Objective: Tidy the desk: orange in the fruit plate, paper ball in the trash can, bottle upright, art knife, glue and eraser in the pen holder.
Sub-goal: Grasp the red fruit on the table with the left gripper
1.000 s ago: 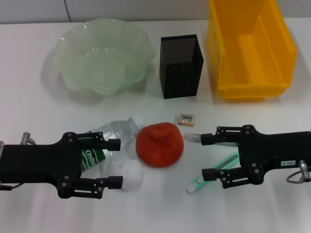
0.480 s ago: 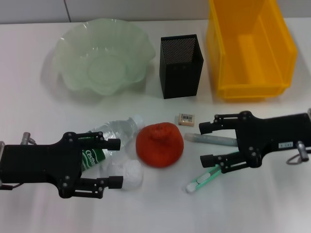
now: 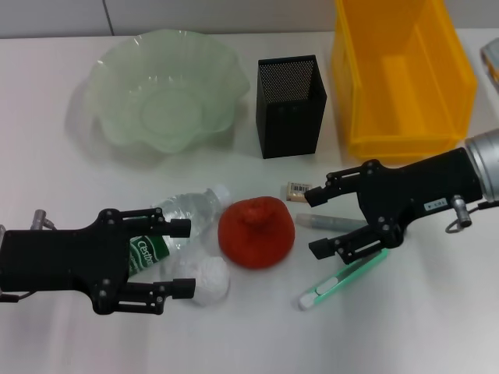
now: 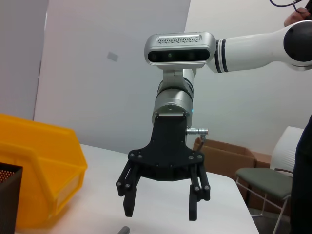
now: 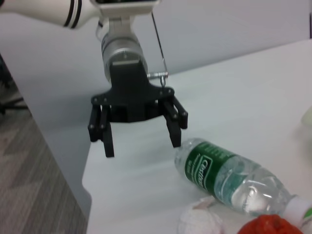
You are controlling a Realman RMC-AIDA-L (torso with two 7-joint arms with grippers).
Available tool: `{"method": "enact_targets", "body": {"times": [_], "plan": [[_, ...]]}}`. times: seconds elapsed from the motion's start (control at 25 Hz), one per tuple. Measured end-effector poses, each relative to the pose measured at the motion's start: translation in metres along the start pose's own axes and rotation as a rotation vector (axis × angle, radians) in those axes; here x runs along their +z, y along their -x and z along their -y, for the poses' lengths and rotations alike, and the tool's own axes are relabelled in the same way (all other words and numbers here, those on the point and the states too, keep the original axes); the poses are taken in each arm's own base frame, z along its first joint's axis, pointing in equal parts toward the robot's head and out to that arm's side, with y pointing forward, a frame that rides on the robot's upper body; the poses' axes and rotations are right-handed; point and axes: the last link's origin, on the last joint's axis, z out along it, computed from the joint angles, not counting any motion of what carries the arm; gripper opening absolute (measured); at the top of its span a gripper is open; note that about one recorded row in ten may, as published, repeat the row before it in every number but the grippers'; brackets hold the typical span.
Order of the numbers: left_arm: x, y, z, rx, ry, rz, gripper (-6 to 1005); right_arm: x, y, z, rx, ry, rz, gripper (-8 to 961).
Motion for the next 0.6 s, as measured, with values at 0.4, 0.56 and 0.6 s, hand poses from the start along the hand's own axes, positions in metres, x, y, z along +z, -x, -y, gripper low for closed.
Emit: {"method": "enact_targets", "body": {"times": [0.4, 0.56, 0.6], "plan": [[0.0028, -0.0043, 0.0034, 0.012, -0.002, -0.008, 772, 0.0005, -0.0023, 0.0044, -0.011, -0.036, -0.022, 817], [0.0022, -0.0052, 0.0035, 0.017, -0.004, -0.01, 771, 0.0014, -0.0044, 0.0057, -0.01, -0.048, -0.033, 817], [0.0022, -0.0052, 0.0035, 0.017, -0.004, -0.01, 771, 0.0014, -0.0044, 0.0057, -0.01, -0.048, -0.033, 816]]}}
